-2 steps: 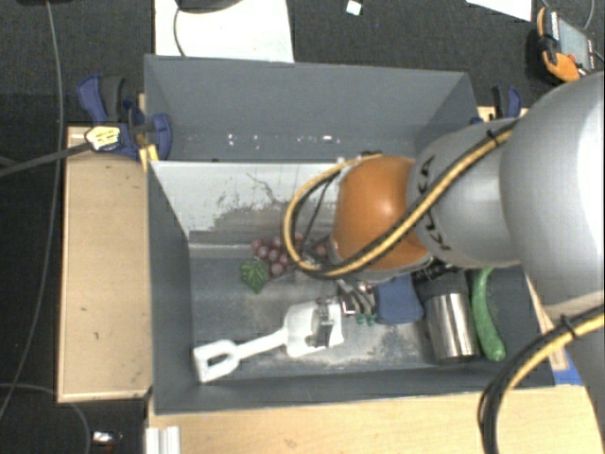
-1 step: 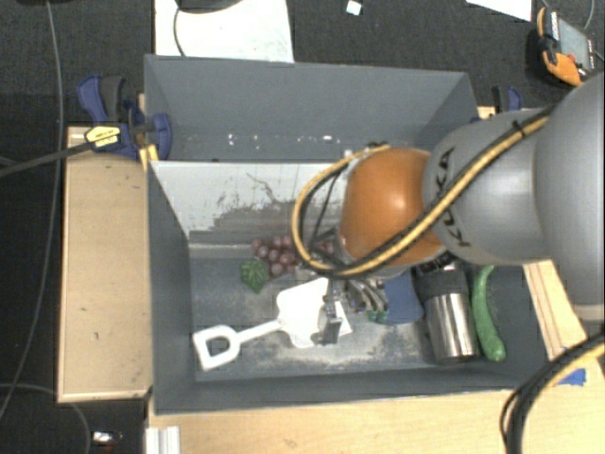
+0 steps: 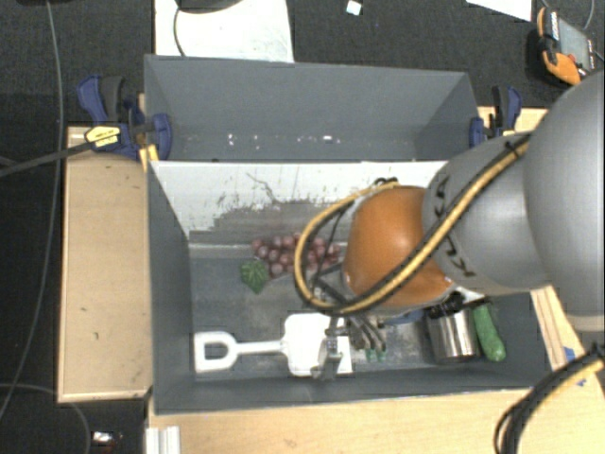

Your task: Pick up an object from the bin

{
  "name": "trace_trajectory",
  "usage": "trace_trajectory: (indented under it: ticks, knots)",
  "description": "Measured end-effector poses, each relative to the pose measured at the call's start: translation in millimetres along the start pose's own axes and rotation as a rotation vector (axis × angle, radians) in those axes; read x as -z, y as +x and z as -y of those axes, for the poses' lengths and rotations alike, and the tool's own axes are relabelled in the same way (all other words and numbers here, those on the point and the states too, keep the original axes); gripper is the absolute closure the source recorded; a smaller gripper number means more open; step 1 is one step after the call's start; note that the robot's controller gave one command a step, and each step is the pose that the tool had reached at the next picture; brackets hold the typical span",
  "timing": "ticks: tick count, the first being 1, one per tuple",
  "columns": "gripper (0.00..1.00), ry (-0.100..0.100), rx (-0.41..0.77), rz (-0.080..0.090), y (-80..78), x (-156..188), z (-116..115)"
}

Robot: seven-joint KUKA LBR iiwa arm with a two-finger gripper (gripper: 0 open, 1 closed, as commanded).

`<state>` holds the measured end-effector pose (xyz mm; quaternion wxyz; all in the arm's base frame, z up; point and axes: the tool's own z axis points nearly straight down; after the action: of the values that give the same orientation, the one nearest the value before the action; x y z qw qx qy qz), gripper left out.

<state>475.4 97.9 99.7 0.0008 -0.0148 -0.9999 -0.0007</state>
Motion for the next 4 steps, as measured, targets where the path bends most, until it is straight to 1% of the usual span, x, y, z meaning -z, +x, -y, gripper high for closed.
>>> trace_trajectory:
  ticks: [1,2,4]
  knots:
    - [0.00,-0.005,0.076,0.013,-17.5,-29.9,-15.6]
    - [1.00,-0.001,-0.257,0.002,-6.3,-29.2,2.1]
    - [1.00,-0.001,-0.258,0.002,-6.3,-29.2,2.1]
